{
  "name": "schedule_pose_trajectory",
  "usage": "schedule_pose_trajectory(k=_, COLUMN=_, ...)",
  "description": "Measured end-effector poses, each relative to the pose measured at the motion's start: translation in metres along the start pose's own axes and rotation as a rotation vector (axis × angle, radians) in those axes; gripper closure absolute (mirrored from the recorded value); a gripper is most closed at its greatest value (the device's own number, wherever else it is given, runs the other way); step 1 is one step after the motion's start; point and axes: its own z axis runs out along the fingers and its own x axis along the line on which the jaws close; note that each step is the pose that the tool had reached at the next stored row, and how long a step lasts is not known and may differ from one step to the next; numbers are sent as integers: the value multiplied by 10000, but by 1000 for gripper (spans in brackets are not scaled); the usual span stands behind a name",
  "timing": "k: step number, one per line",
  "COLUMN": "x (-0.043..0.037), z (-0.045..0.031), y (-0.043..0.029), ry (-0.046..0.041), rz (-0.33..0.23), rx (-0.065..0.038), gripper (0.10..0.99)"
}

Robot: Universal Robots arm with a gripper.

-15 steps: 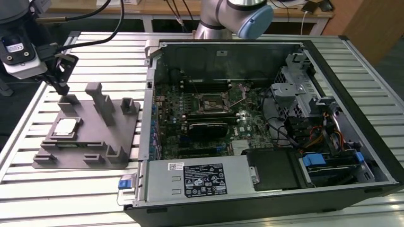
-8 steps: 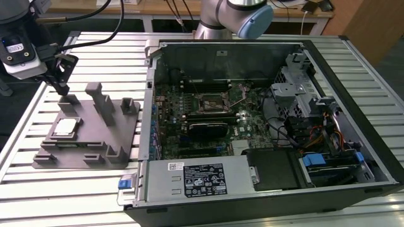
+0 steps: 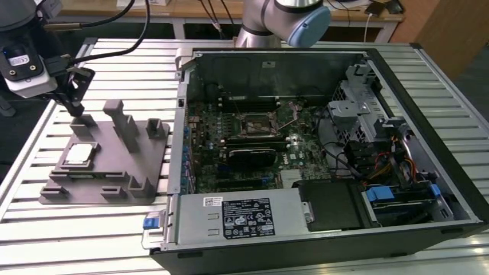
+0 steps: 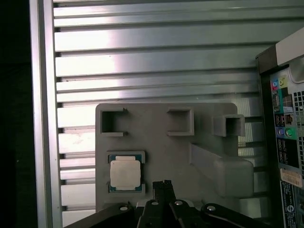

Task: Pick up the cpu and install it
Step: 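Pick up the cpu and move it towards the insertion slot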

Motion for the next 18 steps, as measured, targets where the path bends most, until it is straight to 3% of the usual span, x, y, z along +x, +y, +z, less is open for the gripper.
schedule_pose_trajectory(k=18, x=150, z=180, y=-64, ry=-1, rz=-1, rx=-2, gripper=980)
